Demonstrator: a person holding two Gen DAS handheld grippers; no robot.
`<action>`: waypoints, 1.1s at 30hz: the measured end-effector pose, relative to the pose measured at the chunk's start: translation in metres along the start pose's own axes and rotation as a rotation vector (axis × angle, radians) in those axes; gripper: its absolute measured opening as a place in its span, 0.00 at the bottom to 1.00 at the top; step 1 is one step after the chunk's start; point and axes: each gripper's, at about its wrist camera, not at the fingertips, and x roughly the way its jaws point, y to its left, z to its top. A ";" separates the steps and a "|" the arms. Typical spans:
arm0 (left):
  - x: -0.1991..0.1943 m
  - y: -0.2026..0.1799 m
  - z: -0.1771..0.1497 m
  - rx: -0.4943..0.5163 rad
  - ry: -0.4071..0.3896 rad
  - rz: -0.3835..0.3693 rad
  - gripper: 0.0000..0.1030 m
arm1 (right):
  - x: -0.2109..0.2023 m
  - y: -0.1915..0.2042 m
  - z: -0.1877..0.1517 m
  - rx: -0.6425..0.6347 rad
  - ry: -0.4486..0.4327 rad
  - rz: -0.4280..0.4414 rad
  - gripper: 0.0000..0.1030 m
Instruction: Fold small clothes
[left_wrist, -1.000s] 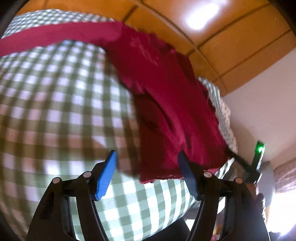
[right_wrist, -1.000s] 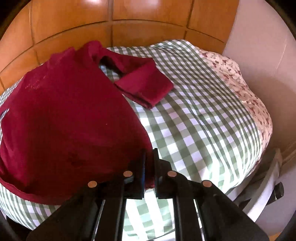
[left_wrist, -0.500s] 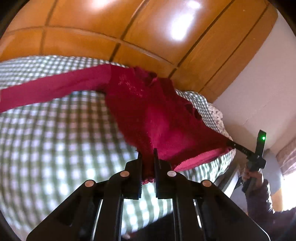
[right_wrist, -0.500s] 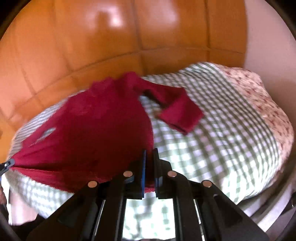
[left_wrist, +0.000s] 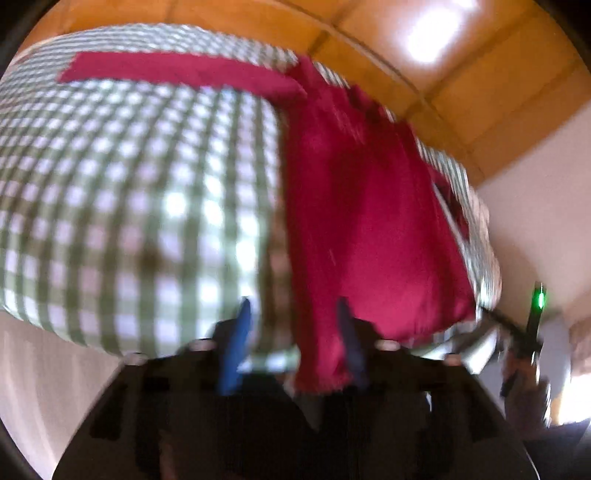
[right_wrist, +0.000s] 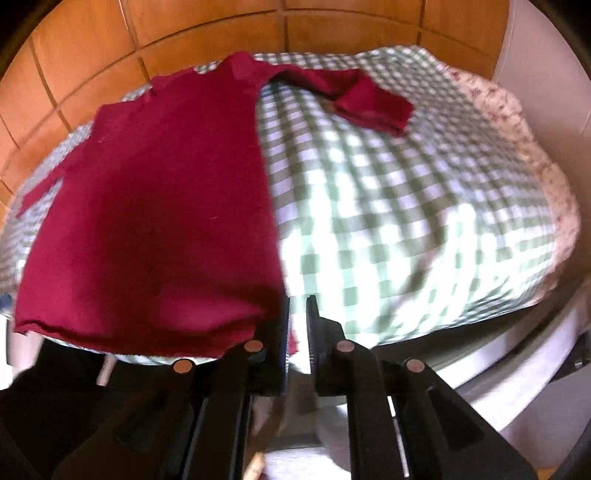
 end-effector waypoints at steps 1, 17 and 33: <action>-0.002 0.007 0.009 -0.028 -0.025 -0.004 0.50 | -0.006 -0.002 0.005 0.010 -0.031 -0.020 0.35; 0.067 -0.028 0.043 0.030 -0.033 -0.019 0.04 | 0.053 0.182 0.062 -0.206 -0.064 0.308 0.59; -0.008 0.208 0.189 -0.411 -0.328 0.574 0.80 | 0.076 0.191 0.057 -0.153 -0.075 0.313 0.78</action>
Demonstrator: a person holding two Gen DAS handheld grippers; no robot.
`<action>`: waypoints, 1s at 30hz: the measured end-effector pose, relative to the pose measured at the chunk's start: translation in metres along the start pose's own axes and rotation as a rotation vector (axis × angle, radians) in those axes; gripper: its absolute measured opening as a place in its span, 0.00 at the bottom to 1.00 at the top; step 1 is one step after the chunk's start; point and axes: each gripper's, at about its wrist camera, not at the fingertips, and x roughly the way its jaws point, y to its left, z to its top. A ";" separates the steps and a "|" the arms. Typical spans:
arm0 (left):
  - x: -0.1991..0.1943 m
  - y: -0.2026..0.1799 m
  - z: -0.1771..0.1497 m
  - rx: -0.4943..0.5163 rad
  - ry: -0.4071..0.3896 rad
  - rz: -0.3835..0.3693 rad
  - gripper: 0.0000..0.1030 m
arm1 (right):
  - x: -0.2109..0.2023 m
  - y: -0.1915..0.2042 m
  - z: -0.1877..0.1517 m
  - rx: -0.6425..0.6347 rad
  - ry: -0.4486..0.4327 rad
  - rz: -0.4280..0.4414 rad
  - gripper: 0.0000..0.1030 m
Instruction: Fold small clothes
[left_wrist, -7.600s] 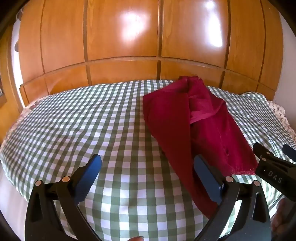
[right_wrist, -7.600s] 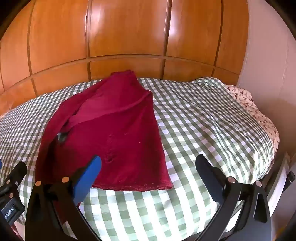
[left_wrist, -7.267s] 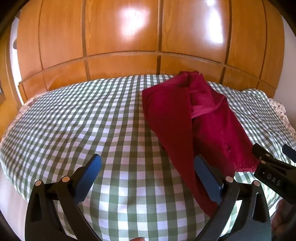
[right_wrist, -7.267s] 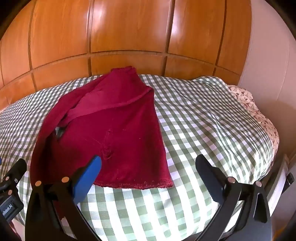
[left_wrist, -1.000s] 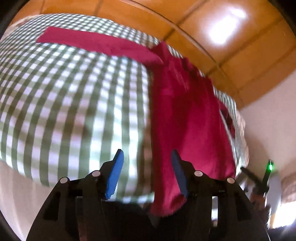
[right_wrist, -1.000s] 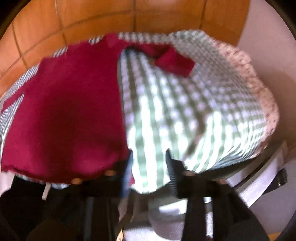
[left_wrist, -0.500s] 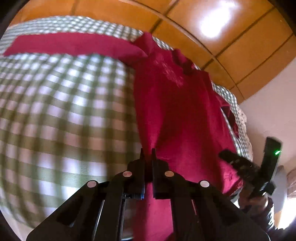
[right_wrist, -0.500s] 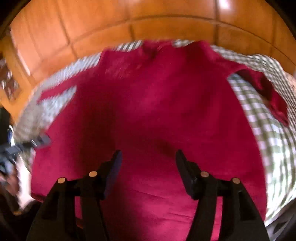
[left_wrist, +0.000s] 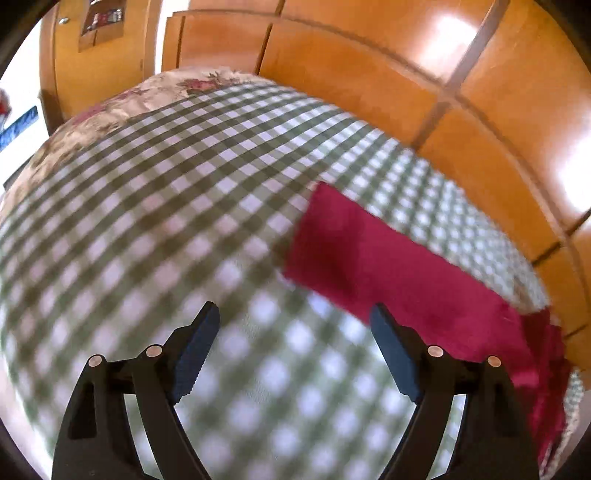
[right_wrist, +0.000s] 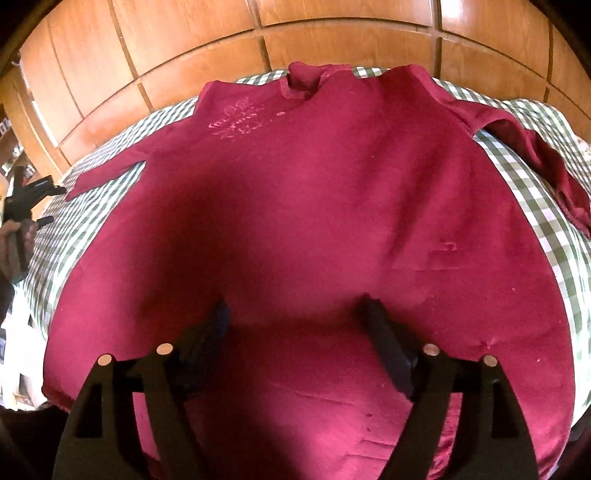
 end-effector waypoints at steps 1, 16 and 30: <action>0.008 0.004 0.006 -0.002 0.000 0.022 0.80 | 0.001 0.001 0.001 0.005 0.004 -0.005 0.79; -0.004 0.033 0.099 0.028 -0.170 0.221 0.01 | 0.015 0.013 0.020 0.016 0.024 -0.060 0.81; -0.049 -0.019 0.001 0.144 -0.020 -0.207 0.42 | 0.004 0.002 0.025 0.014 -0.006 -0.075 0.79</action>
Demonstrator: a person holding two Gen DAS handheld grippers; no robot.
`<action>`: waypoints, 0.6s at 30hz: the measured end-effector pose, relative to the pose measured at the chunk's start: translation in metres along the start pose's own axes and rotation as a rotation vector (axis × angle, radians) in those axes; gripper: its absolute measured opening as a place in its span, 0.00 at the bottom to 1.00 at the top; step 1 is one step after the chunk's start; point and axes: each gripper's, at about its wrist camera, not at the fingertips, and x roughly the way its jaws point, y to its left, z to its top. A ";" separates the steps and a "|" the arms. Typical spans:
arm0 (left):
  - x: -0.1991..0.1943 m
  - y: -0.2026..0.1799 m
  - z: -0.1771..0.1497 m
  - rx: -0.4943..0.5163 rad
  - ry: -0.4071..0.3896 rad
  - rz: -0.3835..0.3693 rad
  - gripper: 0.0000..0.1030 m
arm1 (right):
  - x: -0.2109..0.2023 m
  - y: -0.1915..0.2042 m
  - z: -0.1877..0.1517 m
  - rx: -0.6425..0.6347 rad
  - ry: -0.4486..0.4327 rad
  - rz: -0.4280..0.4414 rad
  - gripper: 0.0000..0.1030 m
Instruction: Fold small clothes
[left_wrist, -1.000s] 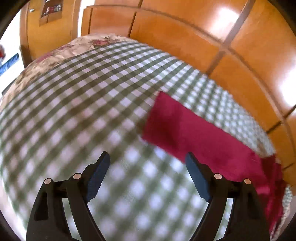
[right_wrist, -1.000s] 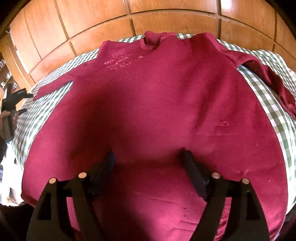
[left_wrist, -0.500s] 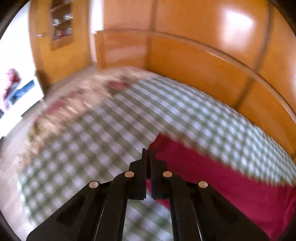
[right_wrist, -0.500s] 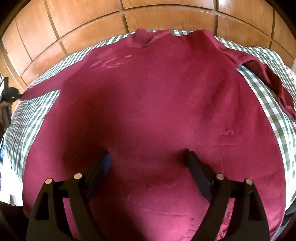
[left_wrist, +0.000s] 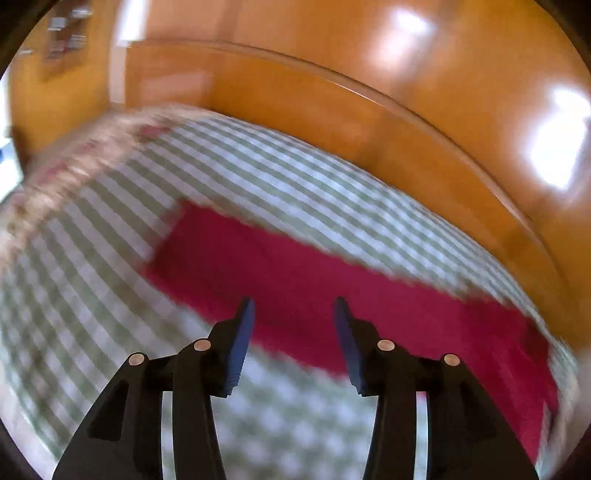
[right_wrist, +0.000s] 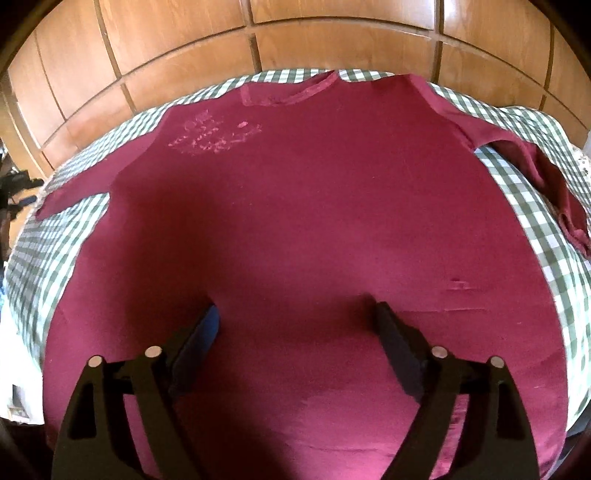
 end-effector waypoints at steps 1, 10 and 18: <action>-0.009 -0.017 -0.025 0.051 0.036 -0.086 0.42 | -0.005 -0.009 0.000 0.013 -0.008 -0.016 0.79; -0.038 -0.100 -0.193 0.185 0.398 -0.569 0.42 | -0.040 -0.120 -0.028 0.154 0.015 -0.218 0.79; -0.033 -0.126 -0.248 0.161 0.539 -0.607 0.32 | -0.054 -0.129 -0.071 0.127 0.052 -0.155 0.79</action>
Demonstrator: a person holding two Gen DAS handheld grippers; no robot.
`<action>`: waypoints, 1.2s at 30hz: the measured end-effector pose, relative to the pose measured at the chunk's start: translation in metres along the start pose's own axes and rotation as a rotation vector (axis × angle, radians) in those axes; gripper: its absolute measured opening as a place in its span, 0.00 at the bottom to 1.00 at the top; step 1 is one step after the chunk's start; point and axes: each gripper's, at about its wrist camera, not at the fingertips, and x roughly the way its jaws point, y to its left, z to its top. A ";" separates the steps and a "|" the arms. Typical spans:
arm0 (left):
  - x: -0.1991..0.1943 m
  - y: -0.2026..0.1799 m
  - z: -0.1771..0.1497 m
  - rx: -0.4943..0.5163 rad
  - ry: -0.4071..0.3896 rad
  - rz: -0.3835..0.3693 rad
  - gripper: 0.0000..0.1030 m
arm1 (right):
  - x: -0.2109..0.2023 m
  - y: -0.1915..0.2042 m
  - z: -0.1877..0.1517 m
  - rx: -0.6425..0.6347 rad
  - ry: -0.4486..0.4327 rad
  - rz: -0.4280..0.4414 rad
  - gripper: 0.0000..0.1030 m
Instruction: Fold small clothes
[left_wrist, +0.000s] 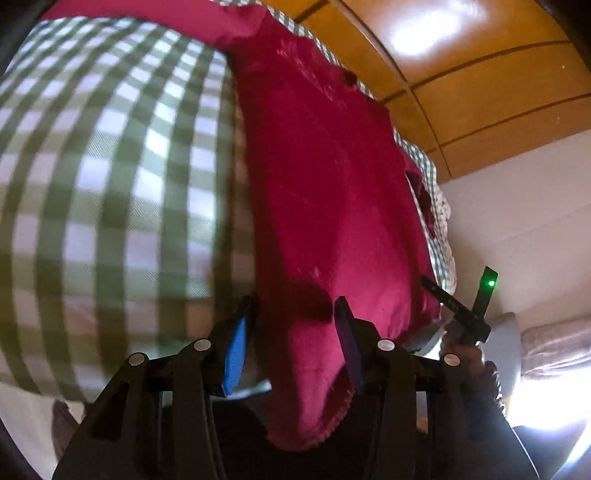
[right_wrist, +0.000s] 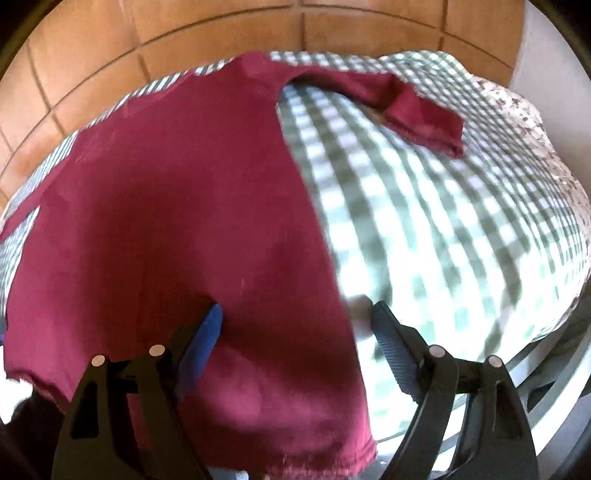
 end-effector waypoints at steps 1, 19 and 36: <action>0.001 -0.004 0.001 0.009 0.006 -0.002 0.23 | -0.001 0.000 -0.002 -0.003 0.008 0.014 0.76; -0.043 -0.010 0.002 0.032 0.005 0.196 0.06 | -0.056 -0.020 -0.010 0.038 0.019 0.086 0.16; 0.014 -0.035 0.010 0.321 -0.071 0.509 0.06 | -0.013 0.022 -0.016 -0.064 -0.007 0.141 0.50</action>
